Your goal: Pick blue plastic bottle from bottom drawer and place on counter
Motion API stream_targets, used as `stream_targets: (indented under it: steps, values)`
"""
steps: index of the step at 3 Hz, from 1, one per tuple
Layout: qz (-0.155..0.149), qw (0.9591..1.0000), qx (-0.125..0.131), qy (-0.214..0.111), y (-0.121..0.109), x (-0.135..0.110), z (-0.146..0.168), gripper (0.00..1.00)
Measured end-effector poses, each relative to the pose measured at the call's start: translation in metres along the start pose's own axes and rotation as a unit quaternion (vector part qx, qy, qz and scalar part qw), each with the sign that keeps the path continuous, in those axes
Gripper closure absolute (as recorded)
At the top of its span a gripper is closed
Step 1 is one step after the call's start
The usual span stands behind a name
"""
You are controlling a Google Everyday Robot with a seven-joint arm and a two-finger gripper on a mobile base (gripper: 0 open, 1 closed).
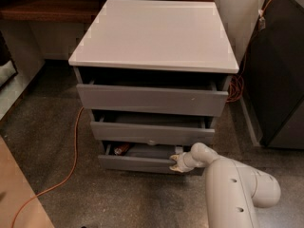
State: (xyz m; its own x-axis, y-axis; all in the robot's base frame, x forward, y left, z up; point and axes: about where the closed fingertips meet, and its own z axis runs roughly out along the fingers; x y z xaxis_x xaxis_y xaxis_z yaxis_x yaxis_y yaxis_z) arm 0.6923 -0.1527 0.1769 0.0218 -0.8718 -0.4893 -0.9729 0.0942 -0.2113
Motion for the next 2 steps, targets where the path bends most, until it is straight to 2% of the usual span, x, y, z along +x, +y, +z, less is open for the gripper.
stream_targets:
  steps: [1,2]
  values:
    - [0.002,1.0,0.001,0.0,0.002,-0.001,-0.001,0.79]
    - [0.012,0.9999,0.003,0.0,0.013,-0.003,0.002,0.55]
